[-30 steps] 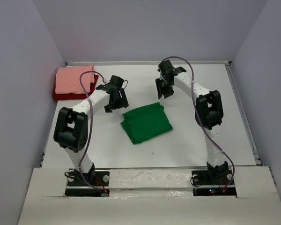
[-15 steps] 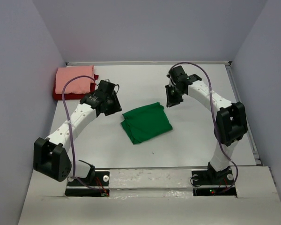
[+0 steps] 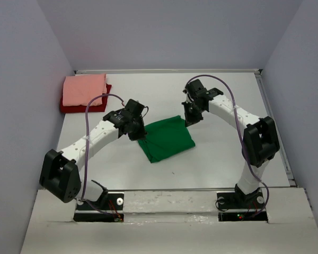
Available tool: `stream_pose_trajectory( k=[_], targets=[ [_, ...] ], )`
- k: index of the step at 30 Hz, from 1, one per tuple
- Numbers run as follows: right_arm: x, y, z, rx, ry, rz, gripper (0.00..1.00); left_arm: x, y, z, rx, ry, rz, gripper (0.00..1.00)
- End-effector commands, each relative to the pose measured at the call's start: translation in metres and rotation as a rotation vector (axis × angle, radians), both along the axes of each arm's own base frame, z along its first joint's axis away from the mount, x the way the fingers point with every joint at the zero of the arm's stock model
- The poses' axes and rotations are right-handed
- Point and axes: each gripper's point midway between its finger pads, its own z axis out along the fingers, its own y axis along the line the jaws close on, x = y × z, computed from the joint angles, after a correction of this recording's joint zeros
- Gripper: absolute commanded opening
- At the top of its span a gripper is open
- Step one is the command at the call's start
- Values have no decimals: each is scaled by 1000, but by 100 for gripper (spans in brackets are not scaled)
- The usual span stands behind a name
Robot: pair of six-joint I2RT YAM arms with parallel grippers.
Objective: Fold and stack the t-shirts
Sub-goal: Smooth out wrinkles on the folded tshirt
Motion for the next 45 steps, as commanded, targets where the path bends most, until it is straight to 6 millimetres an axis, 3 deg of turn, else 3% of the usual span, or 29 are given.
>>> stream_pose_trajectory(
  k=[1, 6, 13, 21, 31, 41, 45],
  targets=[
    [12, 12, -15, -29, -11, 35, 0, 11, -26, 2, 0, -11, -29, 0],
    [13, 13, -22, -31, -1, 33, 0, 33, -42, -9, 38, 1, -70, 0],
    [0, 12, -24, -24, 12, 43, 0, 60, -65, -36, 65, 31, -111, 0],
    [-12, 11, -22, -15, 15, 48, 0, 77, -74, -61, 97, 71, -123, 0],
    [-35, 10, -34, -4, 48, 33, 0, 98, -76, -92, 139, 129, -138, 0],
    [-61, 5, -84, -42, 145, 18, 0, 114, -85, -98, 125, 135, -162, 0],
    [-72, 14, -93, -35, 167, 32, 0, 120, -91, -99, 118, 132, -188, 0]
  ],
)
